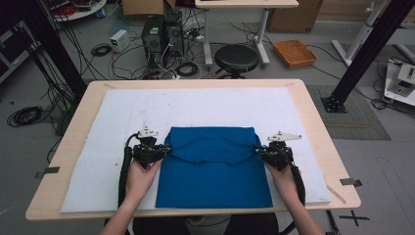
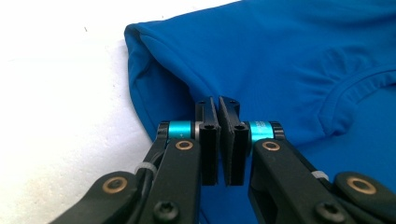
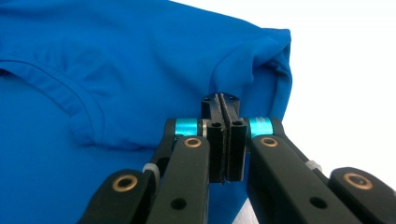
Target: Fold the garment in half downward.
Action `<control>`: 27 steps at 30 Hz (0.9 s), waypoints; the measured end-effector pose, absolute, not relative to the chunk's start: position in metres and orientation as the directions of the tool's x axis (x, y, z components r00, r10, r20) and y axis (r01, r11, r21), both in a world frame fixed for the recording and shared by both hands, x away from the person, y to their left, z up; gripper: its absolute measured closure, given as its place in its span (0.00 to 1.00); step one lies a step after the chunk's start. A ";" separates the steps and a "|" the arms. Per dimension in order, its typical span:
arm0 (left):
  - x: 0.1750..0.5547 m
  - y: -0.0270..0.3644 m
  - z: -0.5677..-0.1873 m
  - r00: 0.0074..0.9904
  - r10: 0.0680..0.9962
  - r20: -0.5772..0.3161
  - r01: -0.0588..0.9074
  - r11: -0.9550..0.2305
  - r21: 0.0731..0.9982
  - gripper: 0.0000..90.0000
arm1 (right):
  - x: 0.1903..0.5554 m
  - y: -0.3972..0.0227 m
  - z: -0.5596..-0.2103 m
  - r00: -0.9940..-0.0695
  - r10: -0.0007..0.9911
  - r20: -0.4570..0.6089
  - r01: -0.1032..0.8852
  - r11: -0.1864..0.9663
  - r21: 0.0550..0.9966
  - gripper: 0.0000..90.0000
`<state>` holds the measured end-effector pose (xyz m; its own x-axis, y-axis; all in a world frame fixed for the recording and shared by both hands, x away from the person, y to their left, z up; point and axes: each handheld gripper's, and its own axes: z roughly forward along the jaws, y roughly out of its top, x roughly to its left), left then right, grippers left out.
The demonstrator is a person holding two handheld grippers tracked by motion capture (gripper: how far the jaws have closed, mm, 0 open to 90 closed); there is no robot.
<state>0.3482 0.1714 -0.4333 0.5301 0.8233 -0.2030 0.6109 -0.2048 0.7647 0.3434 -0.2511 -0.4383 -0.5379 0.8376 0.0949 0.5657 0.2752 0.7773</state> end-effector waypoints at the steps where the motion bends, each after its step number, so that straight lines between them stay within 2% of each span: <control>1: 0.348 0.171 -0.434 0.529 0.823 -0.205 0.612 -0.203 0.764 0.96 | 0.343 -0.251 -0.439 -0.537 0.838 0.100 0.570 0.272 0.775 1.00; 5: 0.347 0.173 -0.432 0.537 0.817 -0.210 0.611 -0.206 0.764 0.96 | 0.342 -0.253 -0.438 -0.538 0.836 0.111 0.570 0.264 0.778 1.00; 13: 0.329 0.181 -0.419 0.563 0.779 -0.275 0.616 -0.173 0.769 0.96 | 0.327 -0.259 -0.425 -0.557 0.816 0.152 0.568 0.242 0.787 1.00; 27: 0.266 0.191 -0.411 0.634 0.674 -0.380 0.645 -0.189 0.741 0.96 | 0.267 -0.269 -0.413 -0.604 0.761 0.235 0.599 0.240 0.764 1.00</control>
